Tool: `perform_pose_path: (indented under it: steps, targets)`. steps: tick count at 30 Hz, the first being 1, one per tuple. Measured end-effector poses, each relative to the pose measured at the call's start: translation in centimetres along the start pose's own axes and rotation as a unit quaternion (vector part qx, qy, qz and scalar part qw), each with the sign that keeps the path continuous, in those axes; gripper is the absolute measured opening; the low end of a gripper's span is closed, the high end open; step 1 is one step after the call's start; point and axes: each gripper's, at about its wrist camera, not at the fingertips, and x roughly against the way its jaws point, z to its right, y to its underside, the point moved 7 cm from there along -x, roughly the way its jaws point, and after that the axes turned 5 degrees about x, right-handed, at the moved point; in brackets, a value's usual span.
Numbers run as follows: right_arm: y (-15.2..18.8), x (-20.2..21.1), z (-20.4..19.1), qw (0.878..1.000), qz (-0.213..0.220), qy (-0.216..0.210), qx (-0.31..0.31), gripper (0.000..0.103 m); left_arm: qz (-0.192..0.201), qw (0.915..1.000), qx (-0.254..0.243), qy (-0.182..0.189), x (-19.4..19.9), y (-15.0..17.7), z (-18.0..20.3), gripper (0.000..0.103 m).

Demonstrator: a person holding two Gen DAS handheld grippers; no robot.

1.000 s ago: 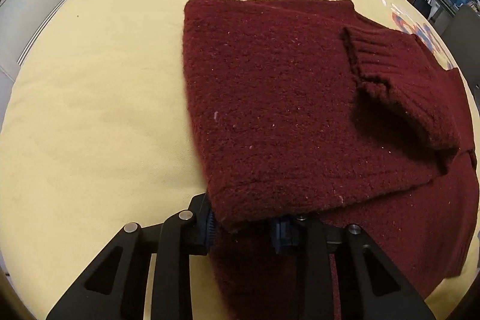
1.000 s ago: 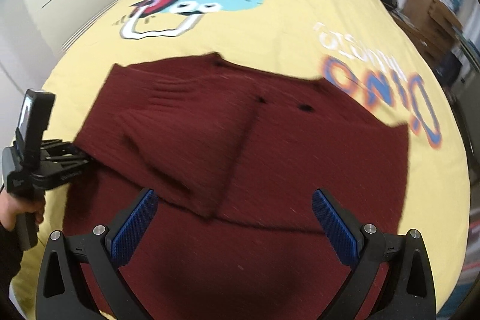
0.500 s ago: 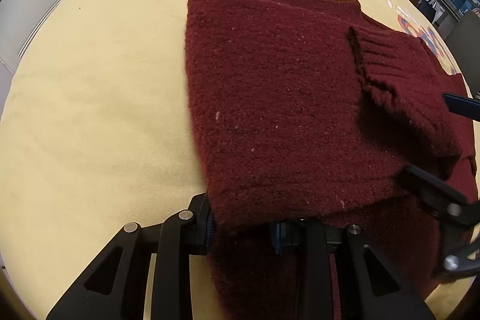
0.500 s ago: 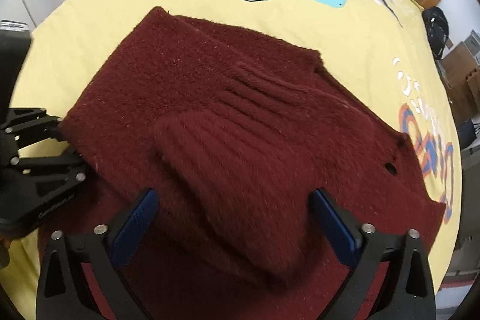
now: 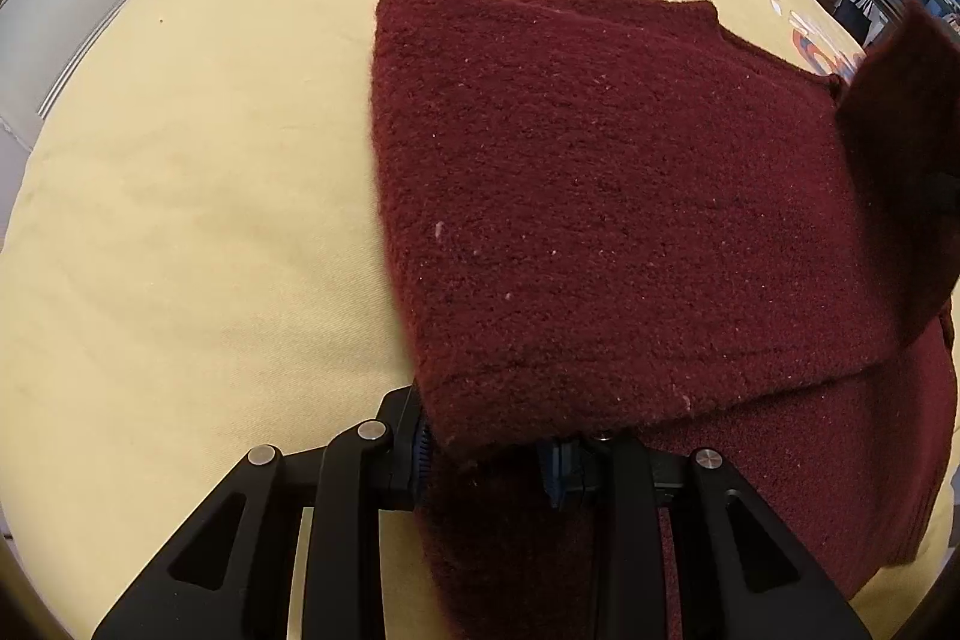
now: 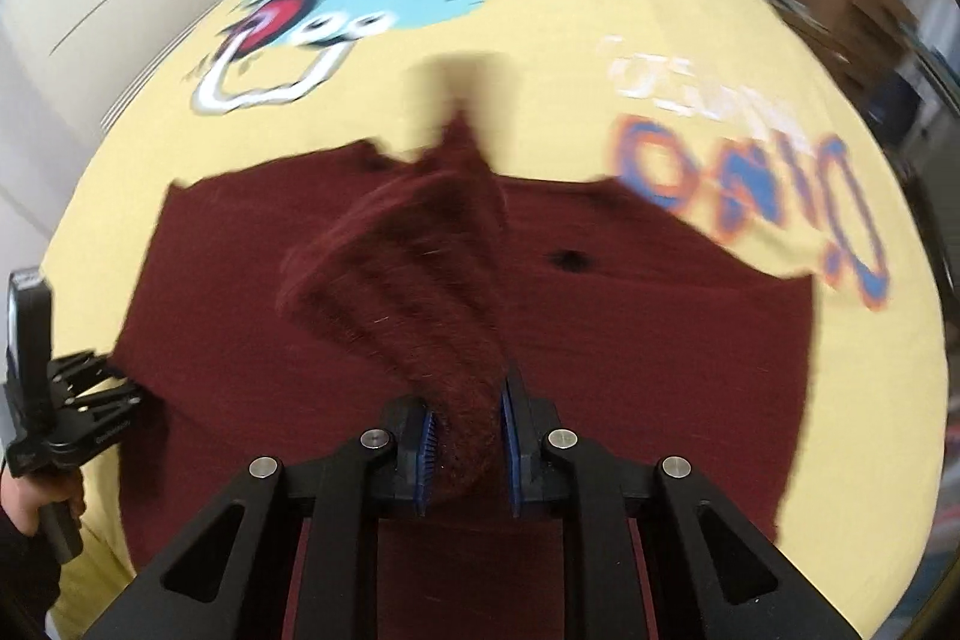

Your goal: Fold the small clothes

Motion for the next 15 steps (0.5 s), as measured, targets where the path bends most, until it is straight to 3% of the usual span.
perform_pose_path:
  steps: [9, 15]
  targets:
    - [4.2, -0.6, 5.2, 0.998, -0.014, -0.01, -0.067, 0.017, 0.014, 0.9995, -0.014, -0.023, 1.1, 0.1, 1.2, 0.019]
    - [5.7, -2.0, 7.7, 0.996, -0.033, 0.013, -0.079, 0.014, 0.005, 0.9992, -0.017, -0.035, 0.6, -0.1, 1.9, 0.019]
